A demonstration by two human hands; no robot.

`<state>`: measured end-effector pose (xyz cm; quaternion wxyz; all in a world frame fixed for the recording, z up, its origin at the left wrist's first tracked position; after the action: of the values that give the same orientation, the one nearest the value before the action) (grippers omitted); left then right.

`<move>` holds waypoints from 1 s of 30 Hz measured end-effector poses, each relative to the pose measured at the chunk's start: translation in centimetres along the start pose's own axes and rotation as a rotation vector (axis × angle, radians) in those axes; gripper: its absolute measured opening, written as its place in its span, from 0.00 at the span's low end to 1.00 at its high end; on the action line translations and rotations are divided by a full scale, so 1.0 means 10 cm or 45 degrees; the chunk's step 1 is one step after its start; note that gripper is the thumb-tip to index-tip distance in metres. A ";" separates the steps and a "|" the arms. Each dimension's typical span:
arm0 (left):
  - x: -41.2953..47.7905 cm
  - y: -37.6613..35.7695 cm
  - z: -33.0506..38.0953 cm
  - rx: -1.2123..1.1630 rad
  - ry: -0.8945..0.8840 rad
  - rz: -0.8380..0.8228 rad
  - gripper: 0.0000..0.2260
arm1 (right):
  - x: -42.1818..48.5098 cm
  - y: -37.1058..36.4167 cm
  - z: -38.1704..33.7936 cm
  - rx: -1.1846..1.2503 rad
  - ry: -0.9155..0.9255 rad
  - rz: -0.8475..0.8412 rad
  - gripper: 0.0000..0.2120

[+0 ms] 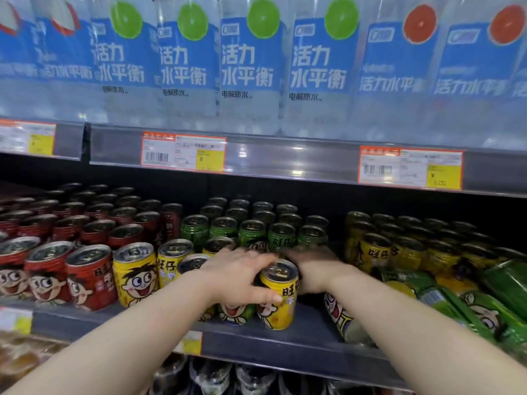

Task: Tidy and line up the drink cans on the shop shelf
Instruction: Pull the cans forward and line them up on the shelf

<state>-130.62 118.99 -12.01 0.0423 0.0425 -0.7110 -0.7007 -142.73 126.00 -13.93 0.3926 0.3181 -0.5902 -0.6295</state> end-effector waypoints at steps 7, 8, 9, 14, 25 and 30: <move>0.01 -0.01 -0.02 -0.041 0.008 -0.016 0.34 | -0.15 0.15 0.24 0.688 -0.274 0.109 0.32; 0.01 -0.01 -0.02 -0.047 0.007 -0.017 0.34 | -0.17 0.16 0.30 0.833 -0.315 0.132 0.32; 0.01 -0.01 -0.02 -0.048 0.008 -0.019 0.35 | -0.20 0.16 0.34 0.904 -0.351 0.124 0.32; 0.00 0.00 -0.01 -0.028 0.009 -0.025 0.35 | -0.28 0.11 0.41 0.825 -0.499 0.051 0.36; 0.14 0.08 0.27 -0.145 0.025 -0.012 0.38 | -0.82 0.32 0.49 0.074 -0.559 -0.231 0.37; 0.28 0.03 0.54 -0.026 -0.023 -0.011 0.41 | -0.91 0.11 0.31 0.173 -0.565 -0.132 0.38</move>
<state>-134.02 123.99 -11.76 0.0332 0.0389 -0.7040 -0.7084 -140.81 135.46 -13.14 0.1982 0.2276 -0.6858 -0.6622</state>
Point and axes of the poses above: each hand's wrist, its own x-axis towards the middle knuckle, its own y-axis out of the back of the hand, z = x × y, the point moved 6 cm from there along x, towards the middle knuckle
